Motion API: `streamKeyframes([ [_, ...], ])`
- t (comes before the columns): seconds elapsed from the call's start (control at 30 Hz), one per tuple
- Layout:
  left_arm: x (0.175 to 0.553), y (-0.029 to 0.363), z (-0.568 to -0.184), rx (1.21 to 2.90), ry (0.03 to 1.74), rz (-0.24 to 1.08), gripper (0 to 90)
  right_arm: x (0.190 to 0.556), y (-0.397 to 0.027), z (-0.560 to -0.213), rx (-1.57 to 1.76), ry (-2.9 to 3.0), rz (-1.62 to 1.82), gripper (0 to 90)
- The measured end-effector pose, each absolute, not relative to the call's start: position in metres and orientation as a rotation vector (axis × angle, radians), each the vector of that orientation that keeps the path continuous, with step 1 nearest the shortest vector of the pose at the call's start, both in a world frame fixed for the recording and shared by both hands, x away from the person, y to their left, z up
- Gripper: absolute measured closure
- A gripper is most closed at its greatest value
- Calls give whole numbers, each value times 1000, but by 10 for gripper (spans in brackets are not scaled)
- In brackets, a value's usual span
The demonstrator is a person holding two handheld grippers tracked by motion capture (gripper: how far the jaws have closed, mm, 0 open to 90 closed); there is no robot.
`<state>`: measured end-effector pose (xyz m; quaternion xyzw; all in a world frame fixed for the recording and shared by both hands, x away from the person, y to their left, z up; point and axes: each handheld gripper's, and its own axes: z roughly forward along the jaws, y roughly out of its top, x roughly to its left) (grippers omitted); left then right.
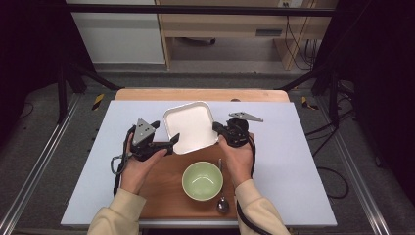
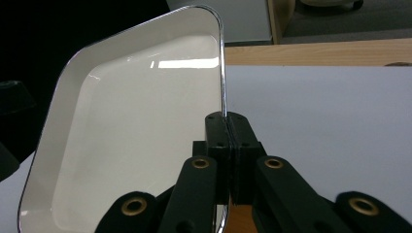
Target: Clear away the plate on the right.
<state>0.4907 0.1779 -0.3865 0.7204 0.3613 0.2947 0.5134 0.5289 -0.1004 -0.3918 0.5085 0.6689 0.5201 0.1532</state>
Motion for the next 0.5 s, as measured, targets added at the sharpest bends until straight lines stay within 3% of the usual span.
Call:
streamKeyframes([
  [0.5,495,175,-389,1667,985,685,412,516,-96,-382,1434,1845,1544,892],
])
